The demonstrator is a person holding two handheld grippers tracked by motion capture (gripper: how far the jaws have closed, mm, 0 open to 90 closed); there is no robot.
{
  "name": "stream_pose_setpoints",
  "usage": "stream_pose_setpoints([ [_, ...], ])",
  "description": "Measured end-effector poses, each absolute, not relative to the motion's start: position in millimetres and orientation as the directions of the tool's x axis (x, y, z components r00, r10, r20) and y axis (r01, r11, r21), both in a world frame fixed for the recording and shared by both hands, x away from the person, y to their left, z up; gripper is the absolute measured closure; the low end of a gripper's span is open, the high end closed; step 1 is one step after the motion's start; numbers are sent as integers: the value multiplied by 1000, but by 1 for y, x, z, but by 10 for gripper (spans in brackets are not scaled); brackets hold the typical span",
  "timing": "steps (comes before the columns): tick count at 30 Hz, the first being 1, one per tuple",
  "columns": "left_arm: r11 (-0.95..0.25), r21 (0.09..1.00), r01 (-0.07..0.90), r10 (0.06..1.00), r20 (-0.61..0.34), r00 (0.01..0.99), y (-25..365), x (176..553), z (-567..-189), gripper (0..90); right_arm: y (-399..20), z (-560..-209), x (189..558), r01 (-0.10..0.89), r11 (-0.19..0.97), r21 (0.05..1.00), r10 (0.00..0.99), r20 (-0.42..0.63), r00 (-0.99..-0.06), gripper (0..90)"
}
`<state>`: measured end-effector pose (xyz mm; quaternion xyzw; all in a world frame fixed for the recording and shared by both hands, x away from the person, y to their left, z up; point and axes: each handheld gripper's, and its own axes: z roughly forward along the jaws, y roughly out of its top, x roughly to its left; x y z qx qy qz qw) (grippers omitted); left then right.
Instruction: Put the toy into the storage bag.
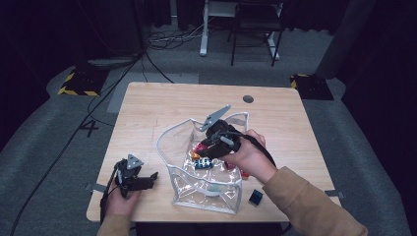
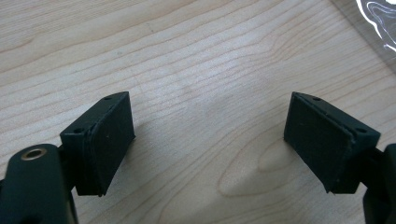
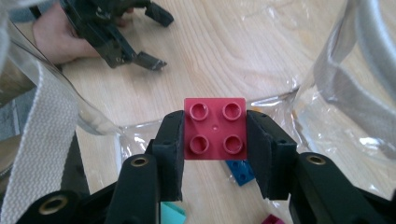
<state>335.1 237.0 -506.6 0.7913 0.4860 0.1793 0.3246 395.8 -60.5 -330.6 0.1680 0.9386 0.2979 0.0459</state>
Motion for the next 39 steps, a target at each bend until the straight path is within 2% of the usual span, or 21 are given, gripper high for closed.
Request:
stream_pose_setpoints([
  [3,-316,688,653,886,-32,463,237,335,-507,163,-61,-331,397,284,760,584,342,11,-940,439],
  [5,-317,689,652,886,-32,463,237,335,-507,163,-62,-329,396,272,752,601,337,5,-942,396],
  [13,-318,688,653,885,-32,464,237,335,-507,164,-89,-306,389,266,653,709,363,15,-932,409],
  [21,-317,688,653,885,-32,464,237,335,-507,164,-134,-283,380,269,586,764,415,2,-910,412],
  [29,-317,688,653,886,-32,463,237,335,-507,163,-181,-275,375,314,542,779,493,8,-870,412],
  [39,-317,688,653,885,-32,464,237,335,-507,163,-228,-282,372,375,518,769,574,13,-819,411],
])
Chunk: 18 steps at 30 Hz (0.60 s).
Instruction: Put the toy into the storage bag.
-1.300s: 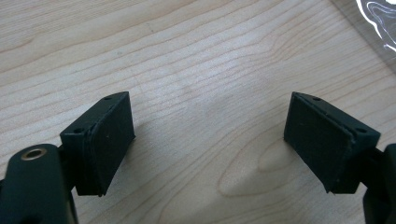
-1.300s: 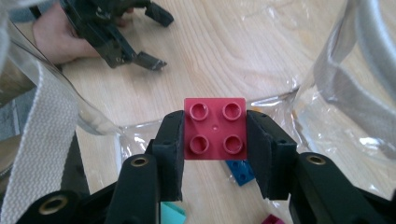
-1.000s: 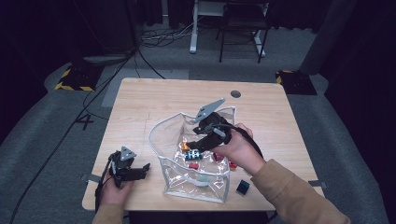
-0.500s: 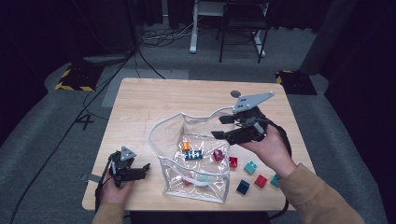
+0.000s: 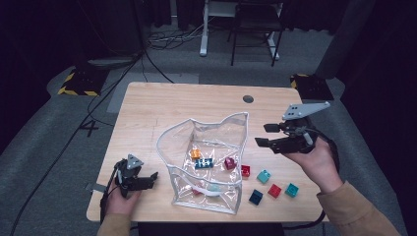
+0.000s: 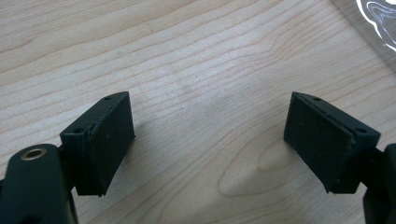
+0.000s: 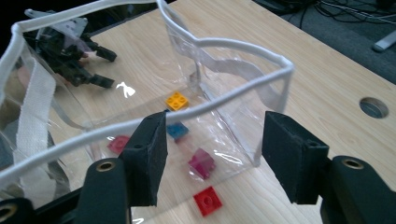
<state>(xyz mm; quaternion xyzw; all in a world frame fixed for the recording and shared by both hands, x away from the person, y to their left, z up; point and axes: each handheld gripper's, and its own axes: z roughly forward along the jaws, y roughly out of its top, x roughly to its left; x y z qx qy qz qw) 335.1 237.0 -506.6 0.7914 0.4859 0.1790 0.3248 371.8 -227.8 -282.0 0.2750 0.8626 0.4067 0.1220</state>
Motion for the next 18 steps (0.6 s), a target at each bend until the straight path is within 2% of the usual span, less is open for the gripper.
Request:
stream_pose_setpoints([
  [18,-317,688,653,885,-32,464,237,335,-507,163,-288,-295,364,459,452,765,681,36,-731,401],
])
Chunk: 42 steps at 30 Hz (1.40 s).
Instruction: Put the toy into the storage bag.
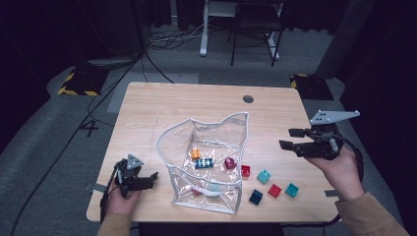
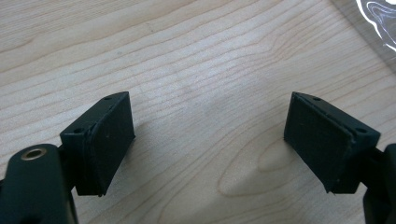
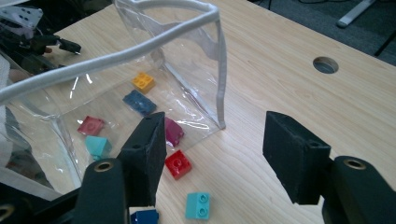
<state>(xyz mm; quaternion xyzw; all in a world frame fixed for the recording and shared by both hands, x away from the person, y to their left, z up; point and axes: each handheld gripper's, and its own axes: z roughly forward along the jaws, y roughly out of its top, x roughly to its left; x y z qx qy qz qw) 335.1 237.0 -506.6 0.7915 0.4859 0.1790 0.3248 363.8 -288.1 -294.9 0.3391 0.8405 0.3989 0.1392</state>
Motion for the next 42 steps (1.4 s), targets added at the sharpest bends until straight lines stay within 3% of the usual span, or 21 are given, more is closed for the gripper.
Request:
stream_pose_setpoints([
  [21,-317,688,653,885,-32,464,237,335,-507,163,-333,-327,352,551,395,735,757,80,-648,395],
  [42,-316,690,652,886,-31,463,237,335,-507,163,-354,-406,338,664,409,626,802,102,-589,401],
])
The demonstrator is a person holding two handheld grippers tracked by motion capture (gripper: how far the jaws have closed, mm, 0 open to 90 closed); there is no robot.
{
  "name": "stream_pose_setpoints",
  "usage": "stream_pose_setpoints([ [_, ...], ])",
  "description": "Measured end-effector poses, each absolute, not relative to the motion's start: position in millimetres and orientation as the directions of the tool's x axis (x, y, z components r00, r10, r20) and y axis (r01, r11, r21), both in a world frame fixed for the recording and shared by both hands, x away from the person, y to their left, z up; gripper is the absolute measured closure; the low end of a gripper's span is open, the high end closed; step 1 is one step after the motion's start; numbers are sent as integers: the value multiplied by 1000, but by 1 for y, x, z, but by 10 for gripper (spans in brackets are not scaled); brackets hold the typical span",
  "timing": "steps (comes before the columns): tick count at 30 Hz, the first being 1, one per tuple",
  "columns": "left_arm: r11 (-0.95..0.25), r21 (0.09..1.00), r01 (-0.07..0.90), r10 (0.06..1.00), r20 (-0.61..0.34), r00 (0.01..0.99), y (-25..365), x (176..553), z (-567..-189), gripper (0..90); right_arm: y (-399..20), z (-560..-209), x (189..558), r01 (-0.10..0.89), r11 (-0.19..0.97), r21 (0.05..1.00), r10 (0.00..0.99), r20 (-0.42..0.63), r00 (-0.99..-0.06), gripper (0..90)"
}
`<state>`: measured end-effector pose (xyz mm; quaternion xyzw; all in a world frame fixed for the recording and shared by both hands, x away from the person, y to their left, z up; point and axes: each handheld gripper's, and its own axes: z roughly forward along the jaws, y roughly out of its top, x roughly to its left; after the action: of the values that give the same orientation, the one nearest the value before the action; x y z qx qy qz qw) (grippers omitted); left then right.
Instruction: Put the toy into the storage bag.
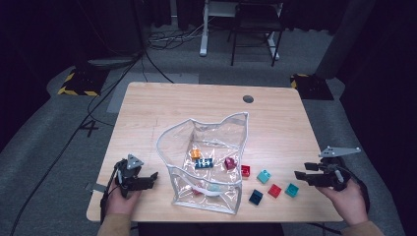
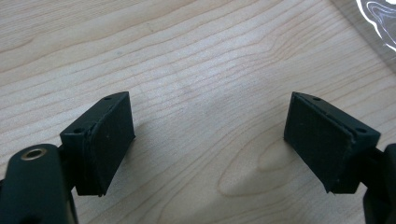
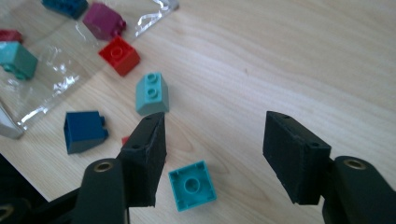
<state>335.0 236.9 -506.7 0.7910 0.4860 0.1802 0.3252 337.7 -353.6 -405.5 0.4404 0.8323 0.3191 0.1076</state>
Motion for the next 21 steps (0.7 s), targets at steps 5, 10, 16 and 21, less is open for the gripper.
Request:
stream_pose_setpoints([
  [5,-316,689,652,886,-31,462,237,335,-507,163,-352,-423,334,685,435,585,802,94,-589,411],
  [10,-315,690,652,886,-32,462,237,335,-507,163,-351,-435,330,697,451,557,799,96,-594,420],
  [16,-316,690,652,886,-31,463,237,335,-507,163,-346,-449,329,714,472,517,787,117,-606,423],
  [21,-316,690,651,886,-31,463,237,335,-507,163,-341,-457,329,713,507,484,778,100,-621,499],
])
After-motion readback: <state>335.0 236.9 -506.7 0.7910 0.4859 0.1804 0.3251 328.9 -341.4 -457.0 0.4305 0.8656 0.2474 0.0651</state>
